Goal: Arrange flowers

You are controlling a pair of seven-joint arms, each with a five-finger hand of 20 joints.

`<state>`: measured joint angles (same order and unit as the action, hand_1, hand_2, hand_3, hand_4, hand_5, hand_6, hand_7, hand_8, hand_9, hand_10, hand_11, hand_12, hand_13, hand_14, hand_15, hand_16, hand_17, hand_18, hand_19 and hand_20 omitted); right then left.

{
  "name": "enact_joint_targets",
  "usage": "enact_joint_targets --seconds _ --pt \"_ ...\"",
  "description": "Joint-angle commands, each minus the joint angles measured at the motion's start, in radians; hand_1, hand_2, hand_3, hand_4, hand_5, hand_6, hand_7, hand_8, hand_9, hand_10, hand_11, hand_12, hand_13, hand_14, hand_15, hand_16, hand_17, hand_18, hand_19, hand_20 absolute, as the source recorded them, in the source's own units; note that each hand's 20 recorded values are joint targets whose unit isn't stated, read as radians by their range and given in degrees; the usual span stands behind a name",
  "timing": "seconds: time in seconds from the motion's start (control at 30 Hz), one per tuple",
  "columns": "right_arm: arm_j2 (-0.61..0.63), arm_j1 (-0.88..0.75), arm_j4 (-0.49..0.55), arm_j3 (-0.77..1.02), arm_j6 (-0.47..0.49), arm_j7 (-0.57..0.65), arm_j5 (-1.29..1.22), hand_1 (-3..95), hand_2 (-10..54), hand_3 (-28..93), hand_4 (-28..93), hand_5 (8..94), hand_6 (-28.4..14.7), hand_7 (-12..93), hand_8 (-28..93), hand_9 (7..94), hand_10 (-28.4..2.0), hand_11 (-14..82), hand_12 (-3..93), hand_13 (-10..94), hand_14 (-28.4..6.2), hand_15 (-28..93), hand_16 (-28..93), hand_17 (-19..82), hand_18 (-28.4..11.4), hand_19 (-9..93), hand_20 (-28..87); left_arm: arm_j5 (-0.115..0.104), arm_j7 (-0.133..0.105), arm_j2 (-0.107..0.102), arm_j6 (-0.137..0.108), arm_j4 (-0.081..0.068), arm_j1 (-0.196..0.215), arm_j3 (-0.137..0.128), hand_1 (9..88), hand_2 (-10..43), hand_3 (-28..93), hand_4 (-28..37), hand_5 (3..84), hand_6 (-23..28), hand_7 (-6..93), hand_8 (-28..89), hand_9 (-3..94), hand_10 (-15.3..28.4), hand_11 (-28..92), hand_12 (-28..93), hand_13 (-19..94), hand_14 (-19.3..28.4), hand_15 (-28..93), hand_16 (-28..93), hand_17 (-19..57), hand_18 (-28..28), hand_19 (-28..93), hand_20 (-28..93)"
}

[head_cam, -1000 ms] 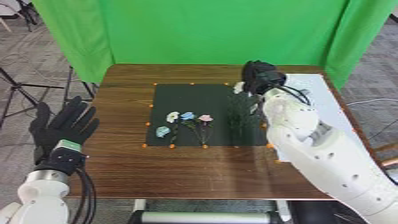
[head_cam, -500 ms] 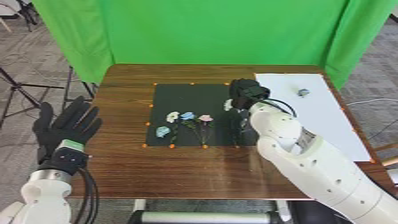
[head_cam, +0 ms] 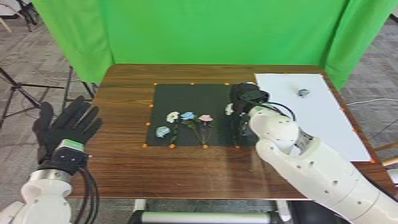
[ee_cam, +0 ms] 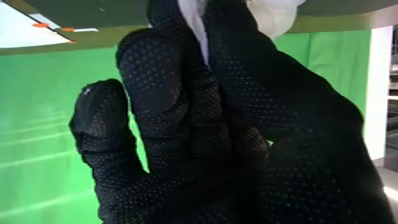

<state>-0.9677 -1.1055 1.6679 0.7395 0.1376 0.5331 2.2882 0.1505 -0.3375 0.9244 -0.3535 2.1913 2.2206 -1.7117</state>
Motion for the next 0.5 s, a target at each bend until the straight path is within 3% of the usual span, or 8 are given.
enact_joint_targets --seconds 0.03,0.17,0.27,0.33,0.4,0.47,0.5 --pt "0.002 -0.017 0.012 0.019 0.019 0.006 0.000 60.8 -9.5 70 -28 70.0 -2.1 32 1 78.7 -9.9 9.7 39.4 70 -6.3 54 44 38 -22.9 86 39 0.008 0.017 0.006 0.013 0.000 0.002 -0.006 23.7 13.3 70 -28.3 37.1 8.0 16.7 -9 27.4 13.5 21 10 18 13.9 34 -9 -6.8 11.4 29 7" --pt "0.002 -0.029 0.027 0.039 0.045 0.010 -0.015 59.8 -9.5 70 -28 68.9 -2.2 32 -1 76.0 -10.4 9.4 34.8 69 -6.2 54 43 37 -22.9 85 38 0.005 0.019 0.007 0.008 0.002 0.003 -0.007 23.7 13.2 70 -28.3 35.0 7.9 16.7 -9 27.1 13.5 21 10 17 13.6 34 -10 -6.8 11.4 29 7" --pt "0.003 -0.039 0.042 0.053 0.072 0.011 -0.021 57.3 -9.5 71 -28 68.0 -2.5 29 -1 70.0 -13.3 17.1 22.6 69 -6.3 53 42 37 -23.0 85 37 0.003 0.024 0.006 -0.002 0.003 0.000 -0.005 23.2 13.0 69 -28.3 33.7 7.9 16.5 -9 26.9 13.5 21 10 16 13.2 33 -10 -6.9 11.3 29 7" --pt "0.002 -0.040 0.049 0.061 0.101 0.010 -0.026 55.6 -9.5 72 -28 67.1 -2.5 27 -1 67.6 -14.1 18.2 18.5 69 -6.9 53 41 37 -23.0 85 37 0.001 0.049 0.013 0.018 0.003 0.004 -0.017 21.9 14.6 67 -28.3 32.4 7.7 15.9 -9 26.4 13.5 21 10 14 12.8 31 -10 -7.5 11.8 28 7" --pt "0.001 -0.043 0.059 0.068 0.126 0.013 -0.033 54.9 -9.5 72 -28 66.2 -2.3 26 -2 67.0 -14.2 18.1 17.9 68 -7.1 54 40 36 -23.0 85 37 0.004 0.047 0.009 0.019 0.004 0.008 -0.017 22.1 15.3 65 -28.3 31.5 7.6 15.6 -9 25.8 13.5 20 10 13 12.8 30 -9 -8.3 13.1 29 6" --pt "0.004 -0.047 0.070 0.072 0.139 0.010 -0.028 53.1 -9.5 73 -28 64.5 -2.4 24 -11 64.9 -14.5 17.3 17.1 68 -7.6 56 38 36 -23.1 85 37 0.007 0.051 0.014 0.022 0.002 0.005 -0.018 21.7 15.5 65 -28.3 31.3 7.5 15.6 -9 25.5 13.5 20 10 12 12.8 29 -9 -8.4 13.4 29 6" --pt "-0.001 -0.040 0.064 0.070 0.141 0.012 -0.031 52.4 -9.5 74 -28 64.1 -2.4 23 -13 64.4 -14.6 17.2 16.9 68 -7.8 57 37 36 -23.1 84 37 0.003 0.041 0.010 0.019 0.004 0.009 -0.017 21.6 15.4 65 -28.3 31.3 7.5 15.6 -9 25.3 13.5 20 10 12 12.8 29 -9 -8.4 13.5 29 6"
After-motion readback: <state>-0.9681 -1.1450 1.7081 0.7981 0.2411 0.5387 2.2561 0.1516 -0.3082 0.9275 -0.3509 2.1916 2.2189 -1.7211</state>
